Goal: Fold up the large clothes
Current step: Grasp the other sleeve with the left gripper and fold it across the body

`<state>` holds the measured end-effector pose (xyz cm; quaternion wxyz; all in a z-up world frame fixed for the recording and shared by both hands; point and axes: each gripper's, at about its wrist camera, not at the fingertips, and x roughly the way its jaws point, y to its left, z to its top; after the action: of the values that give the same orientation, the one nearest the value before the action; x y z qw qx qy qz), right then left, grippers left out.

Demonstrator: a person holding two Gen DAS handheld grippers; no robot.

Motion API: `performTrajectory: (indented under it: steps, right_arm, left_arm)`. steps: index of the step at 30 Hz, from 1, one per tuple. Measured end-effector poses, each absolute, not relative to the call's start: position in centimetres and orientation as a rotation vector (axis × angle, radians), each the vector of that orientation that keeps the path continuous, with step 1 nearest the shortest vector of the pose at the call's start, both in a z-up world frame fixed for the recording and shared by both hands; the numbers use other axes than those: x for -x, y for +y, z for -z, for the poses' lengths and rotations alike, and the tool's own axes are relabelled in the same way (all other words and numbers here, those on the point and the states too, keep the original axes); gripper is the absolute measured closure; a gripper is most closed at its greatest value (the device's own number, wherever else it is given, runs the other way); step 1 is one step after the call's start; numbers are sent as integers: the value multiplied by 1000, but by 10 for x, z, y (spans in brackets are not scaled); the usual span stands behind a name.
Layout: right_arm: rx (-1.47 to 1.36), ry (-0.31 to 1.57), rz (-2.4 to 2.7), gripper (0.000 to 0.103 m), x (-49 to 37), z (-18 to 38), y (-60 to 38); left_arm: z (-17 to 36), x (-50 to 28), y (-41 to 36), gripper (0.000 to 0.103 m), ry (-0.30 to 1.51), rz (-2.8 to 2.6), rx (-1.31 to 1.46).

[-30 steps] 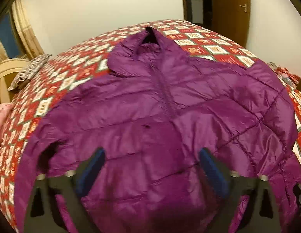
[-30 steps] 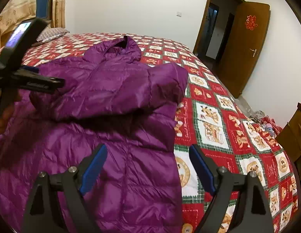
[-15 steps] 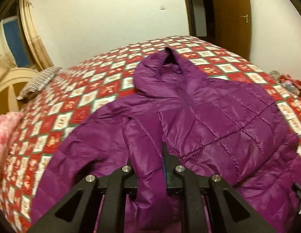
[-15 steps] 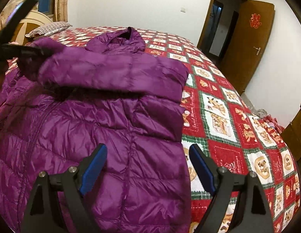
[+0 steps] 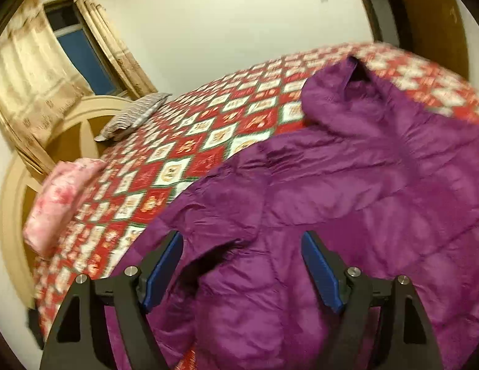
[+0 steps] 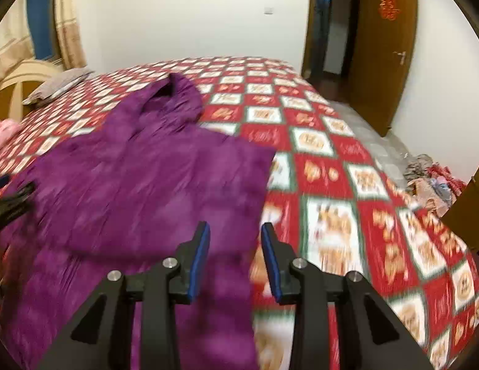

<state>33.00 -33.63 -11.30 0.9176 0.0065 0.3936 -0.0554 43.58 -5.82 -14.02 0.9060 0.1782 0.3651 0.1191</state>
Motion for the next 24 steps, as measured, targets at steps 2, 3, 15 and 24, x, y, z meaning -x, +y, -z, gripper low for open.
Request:
performTrajectory:
  steps: [2,3,15,24]
  right_arm:
    - [-67,826,146,67,-356,123,-347]
    - [-85,839,151,67,-366,130,-348]
    - [40,863,114,67,-369,148,-317]
    - [51,896,61,67,-379,183,-286]
  left_arm:
    - [151,-445,-56,24,782,-254,-390]
    - [156,-448,-54,24,792,-270,-410]
    - [128,-440,-28,23,737,-273,-262]
    - [189,-448,-86,20,804,-135,-342]
